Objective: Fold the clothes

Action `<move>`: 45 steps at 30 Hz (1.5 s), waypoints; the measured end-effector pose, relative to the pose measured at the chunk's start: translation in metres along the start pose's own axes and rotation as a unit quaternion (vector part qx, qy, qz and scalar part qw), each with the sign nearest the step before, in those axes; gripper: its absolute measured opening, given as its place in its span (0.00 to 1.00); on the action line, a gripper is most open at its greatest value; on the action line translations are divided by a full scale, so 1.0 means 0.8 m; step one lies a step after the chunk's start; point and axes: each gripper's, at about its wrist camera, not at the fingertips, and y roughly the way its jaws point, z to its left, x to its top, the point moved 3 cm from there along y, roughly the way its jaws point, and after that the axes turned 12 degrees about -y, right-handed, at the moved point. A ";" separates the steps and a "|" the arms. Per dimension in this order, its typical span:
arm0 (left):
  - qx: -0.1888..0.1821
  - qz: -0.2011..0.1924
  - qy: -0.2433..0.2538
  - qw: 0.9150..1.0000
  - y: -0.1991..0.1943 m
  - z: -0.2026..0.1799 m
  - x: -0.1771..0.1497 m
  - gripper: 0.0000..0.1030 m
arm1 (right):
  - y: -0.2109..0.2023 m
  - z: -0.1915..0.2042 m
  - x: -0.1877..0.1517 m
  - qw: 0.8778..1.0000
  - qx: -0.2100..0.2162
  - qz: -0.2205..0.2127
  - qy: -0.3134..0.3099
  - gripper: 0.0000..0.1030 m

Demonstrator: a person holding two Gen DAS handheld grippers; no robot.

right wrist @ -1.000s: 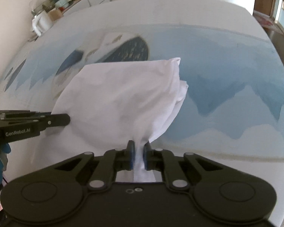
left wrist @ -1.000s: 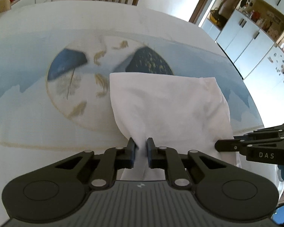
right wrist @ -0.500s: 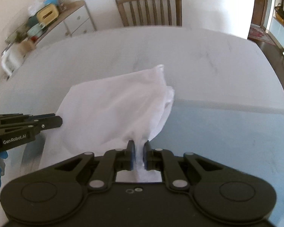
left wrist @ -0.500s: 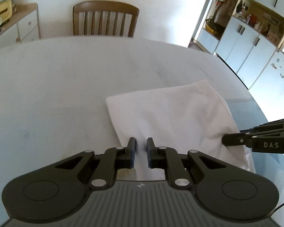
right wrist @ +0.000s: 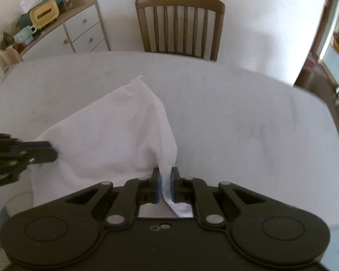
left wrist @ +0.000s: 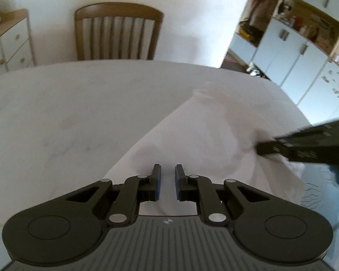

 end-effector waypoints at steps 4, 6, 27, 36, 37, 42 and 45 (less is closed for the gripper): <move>-0.016 0.004 0.012 1.000 -0.005 -0.002 0.004 0.11 | 0.021 -0.008 0.038 0.999 -0.010 0.000 -0.041 1.00; -0.015 0.005 0.012 1.000 -0.006 0.003 0.005 0.11 | 0.026 -0.011 0.050 0.999 -0.002 -0.005 -0.050 1.00; -0.012 0.033 0.040 0.999 0.036 0.017 0.030 0.12 | 0.015 -0.050 -0.001 0.999 0.021 0.022 0.042 1.00; -0.004 0.026 0.043 0.999 0.028 0.028 0.023 0.12 | -0.040 0.064 -0.031 0.990 0.108 0.021 -0.093 1.00; -0.004 0.026 0.043 0.999 0.028 0.028 0.022 0.12 | -0.034 0.074 -0.033 0.988 0.107 0.024 -0.107 1.00; -0.007 0.029 0.033 0.999 0.025 0.030 0.017 0.12 | -0.016 0.086 -0.051 0.984 0.066 0.042 -0.160 1.00; -0.017 0.032 0.018 0.999 0.024 0.029 0.013 0.12 | -0.017 0.070 -0.053 0.983 0.042 0.041 -0.176 1.00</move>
